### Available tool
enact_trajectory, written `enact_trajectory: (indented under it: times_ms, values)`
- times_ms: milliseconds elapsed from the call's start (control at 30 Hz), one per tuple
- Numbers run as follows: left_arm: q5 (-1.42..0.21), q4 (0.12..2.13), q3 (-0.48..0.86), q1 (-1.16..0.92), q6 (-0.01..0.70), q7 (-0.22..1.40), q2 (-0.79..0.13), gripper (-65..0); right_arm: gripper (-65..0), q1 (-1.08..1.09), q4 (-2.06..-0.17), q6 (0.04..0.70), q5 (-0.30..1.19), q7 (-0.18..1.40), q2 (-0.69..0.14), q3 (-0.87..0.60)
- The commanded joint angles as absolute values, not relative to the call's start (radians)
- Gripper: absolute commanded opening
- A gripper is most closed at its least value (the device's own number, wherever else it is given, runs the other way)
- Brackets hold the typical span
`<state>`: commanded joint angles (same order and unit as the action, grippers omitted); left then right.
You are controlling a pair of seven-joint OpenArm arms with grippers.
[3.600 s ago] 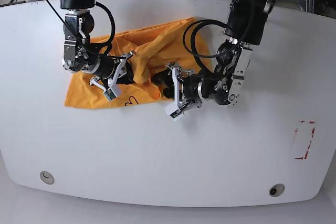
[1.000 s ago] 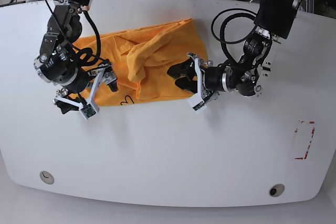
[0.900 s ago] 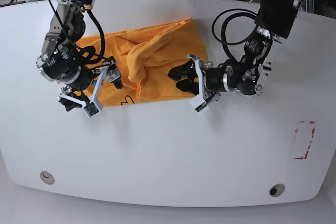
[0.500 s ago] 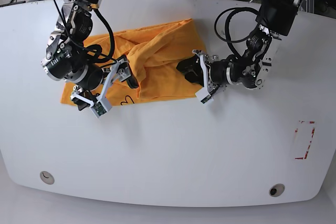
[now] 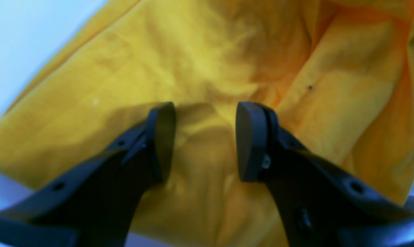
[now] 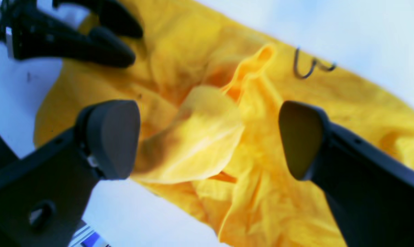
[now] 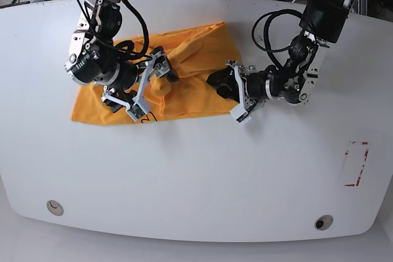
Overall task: Layout the t-shirt on the table in an organized manner, then fold the t-shirt properly
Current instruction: 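Lift the shirt end with the right gripper and pull it outward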
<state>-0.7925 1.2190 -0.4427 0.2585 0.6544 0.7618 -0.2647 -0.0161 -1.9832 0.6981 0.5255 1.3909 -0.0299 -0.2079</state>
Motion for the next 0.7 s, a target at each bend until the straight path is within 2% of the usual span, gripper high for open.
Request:
enact_trajectory:
  times_ms: [133,200,300,367,433,467,500,700]
  values:
    - [-0.792,1.219,-0.443,0.259,0.654,0.762,-0.265,-38.1,-4.1,-0.030,-1.983,0.698,0.526,1.391,-0.030,-0.208]
    - [-0.792,1.219,-0.443,0.259,0.654,0.762,-0.265,-38.1,-7.8,-0.033,-1.983,0.698,0.526,1.391,-0.030,-0.208]
    - [-0.792,1.219,-0.443,0.259,0.654,0.762,-0.265,-38.1,-21.1,-0.039,-1.983,0.698,0.522,1.386,-0.030,-0.208]
    - [-0.792,1.219,-0.443,0.259,0.654,0.762,-0.265,-38.1,-33.6,-0.039,-1.982,0.698,0.519,1.386,-0.030,-0.208]
    - [-0.792,1.219,-0.443,0.259,0.654,0.762,-0.265,-38.1,-42.2,-0.039,-1.982,0.698,0.519,1.386,-0.030,-0.208]
    - [-0.792,1.219,-0.443,0.259,0.654,0.762,-0.265,-38.1,-48.8,-0.041,-1.982,0.698,0.519,1.386,-0.030,-0.208]
    - [-0.792,1.219,-0.443,0.259,0.654,0.762,-0.265,-38.1,-52.0,-0.041,-1.982,0.698,0.519,1.386,-0.030,-0.208]
    - [-0.792,1.219,-0.443,0.260,0.654,0.756,-0.265,-38.1,-54.5,-0.064,-1.983,0.698,0.524,1.386,-0.033,-0.211]
